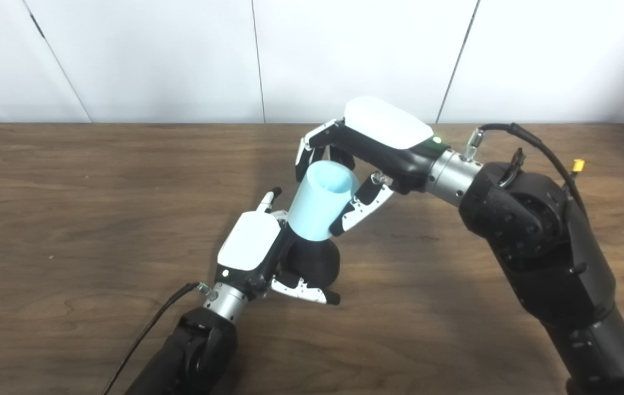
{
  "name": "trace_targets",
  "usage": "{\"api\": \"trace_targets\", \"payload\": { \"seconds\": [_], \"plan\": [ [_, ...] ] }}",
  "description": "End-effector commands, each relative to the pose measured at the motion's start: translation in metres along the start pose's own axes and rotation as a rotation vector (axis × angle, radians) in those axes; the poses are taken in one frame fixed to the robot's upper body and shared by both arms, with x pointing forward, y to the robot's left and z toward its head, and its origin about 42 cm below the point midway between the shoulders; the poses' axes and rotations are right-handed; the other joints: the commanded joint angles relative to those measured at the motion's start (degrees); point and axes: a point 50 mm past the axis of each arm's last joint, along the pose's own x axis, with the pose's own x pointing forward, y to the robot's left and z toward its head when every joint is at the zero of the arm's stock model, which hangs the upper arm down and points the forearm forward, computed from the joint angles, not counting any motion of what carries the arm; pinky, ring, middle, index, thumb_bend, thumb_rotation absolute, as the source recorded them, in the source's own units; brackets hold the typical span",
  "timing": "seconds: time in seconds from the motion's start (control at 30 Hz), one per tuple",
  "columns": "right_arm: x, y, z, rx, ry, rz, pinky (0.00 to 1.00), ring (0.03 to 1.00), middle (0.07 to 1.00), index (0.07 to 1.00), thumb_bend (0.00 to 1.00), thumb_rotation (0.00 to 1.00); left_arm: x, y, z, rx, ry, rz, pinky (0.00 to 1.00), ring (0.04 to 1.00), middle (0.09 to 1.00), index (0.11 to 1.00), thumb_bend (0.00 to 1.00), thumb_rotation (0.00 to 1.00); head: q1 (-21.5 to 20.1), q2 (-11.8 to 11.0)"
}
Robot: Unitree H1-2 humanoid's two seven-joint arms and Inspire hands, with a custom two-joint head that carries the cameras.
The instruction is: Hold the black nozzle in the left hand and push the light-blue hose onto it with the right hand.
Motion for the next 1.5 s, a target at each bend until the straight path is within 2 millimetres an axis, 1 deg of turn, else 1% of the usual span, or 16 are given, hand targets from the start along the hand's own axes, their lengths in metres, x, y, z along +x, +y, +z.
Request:
{"api": "trace_targets", "payload": {
  "seconds": [0.0,0.33,0.53,0.57,0.63,0.67,0.8,0.9,0.97,1.0,1.03,1.07,1.1,1.17,1.3,1.47],
  "plan": [
    [0.006,-0.014,0.009,-0.049,-0.055,-0.048,0.30,0.361,0.493,0.532,0.51,0.00,0.009,0.005,0.012,-0.001,-0.038,0.036,1.00,0.654,0.443,0.513,0.52,0.00,0.01,0.00],
    [0.008,-0.015,0.017,-0.106,-0.052,0.017,0.25,0.334,0.460,0.542,0.51,0.00,0.009,0.006,0.013,-0.001,-0.036,0.035,1.00,0.654,0.446,0.511,0.52,0.00,-0.58,0.63],
    [0.014,-0.024,0.026,-0.271,-0.096,0.100,0.22,0.359,0.479,0.508,0.51,0.00,0.009,0.007,0.013,0.002,-0.036,0.031,1.00,0.654,0.448,0.511,0.52,0.00,-1.00,0.89],
    [0.015,-0.025,0.027,-0.284,-0.103,0.108,0.19,0.275,0.474,0.492,0.52,0.00,0.009,0.007,0.013,0.003,-0.036,0.031,1.00,0.655,0.448,0.510,0.52,0.00,-1.07,0.97],
    [0.016,-0.027,0.027,-0.294,-0.100,0.129,0.20,0.250,0.473,0.483,0.53,0.00,0.010,0.007,0.014,0.001,-0.038,0.031,1.00,0.653,0.446,0.511,0.52,0.00,-1.06,0.95],
    [0.017,-0.028,0.028,-0.297,-0.093,0.142,0.22,0.264,0.424,0.493,0.53,0.00,0.010,0.007,0.014,0.000,-0.038,0.031,1.00,0.654,0.444,0.513,0.52,0.00,-1.03,1.01],
    [0.018,-0.027,0.026,-0.281,-0.074,0.170,0.23,0.282,0.391,0.501,0.52,0.00,0.010,0.008,0.015,-0.004,-0.036,0.028,1.00,0.654,0.442,0.514,0.52,0.00,-1.05,1.18],
    [0.018,-0.023,0.023,-0.267,-0.055,0.188,0.24,0.288,0.391,0.506,0.52,0.00,0.010,0.009,0.015,-0.001,-0.038,0.030,1.00,0.653,0.444,0.514,0.52,0.00,-1.08,1.20],
    [0.017,-0.019,0.021,-0.264,-0.043,0.190,0.24,0.283,0.452,0.490,0.53,0.00,0.010,0.009,0.015,-0.001,-0.038,0.030,1.00,0.652,0.444,0.513,0.52,0.00,-1.19,1.31],
    [0.017,-0.017,0.020,-0.266,-0.034,0.192,0.30,0.366,0.447,0.509,0.53,0.00,0.009,0.009,0.015,-0.002,-0.039,0.032,1.00,0.652,0.445,0.513,0.52,0.00,-1.26,1.29],
    [0.016,-0.016,0.019,-0.269,-0.023,0.199,0.38,0.450,0.512,0.501,0.53,0.07,0.009,0.009,0.015,-0.002,-0.039,0.033,1.00,0.651,0.444,0.513,0.52,0.00,-1.26,1.29],
    [0.016,-0.014,0.019,-0.269,-0.013,0.204,0.44,0.516,0.561,0.563,0.72,0.11,0.009,0.010,0.015,-0.001,-0.038,0.031,1.00,0.652,0.444,0.513,0.52,0.00,-1.33,1.32],
    [0.015,-0.013,0.018,-0.266,-0.007,0.204,0.51,0.583,0.611,0.615,0.86,0.15,0.009,0.010,0.015,0.000,-0.036,0.028,1.00,0.653,0.444,0.513,0.52,0.00,-1.33,1.32],
    [0.014,-0.011,0.016,-0.260,-0.006,0.203,0.63,0.698,0.696,0.682,0.96,0.22,0.009,0.010,0.015,0.002,-0.036,0.027,1.00,0.655,0.445,0.513,0.52,0.00,-1.33,1.32],
    [0.012,-0.009,0.015,-0.243,0.004,0.208,0.78,0.853,0.807,0.780,0.99,0.32,0.009,0.010,0.014,0.006,-0.035,0.025,1.00,0.653,0.444,0.513,0.52,0.00,-1.60,1.35],
    [0.011,-0.004,0.013,-0.232,0.007,0.200,0.83,0.915,0.853,0.821,0.99,0.38,0.009,0.010,0.014,0.008,-0.034,0.025,1.00,0.654,0.443,0.513,0.52,0.00,-1.62,1.37]
  ]
}}
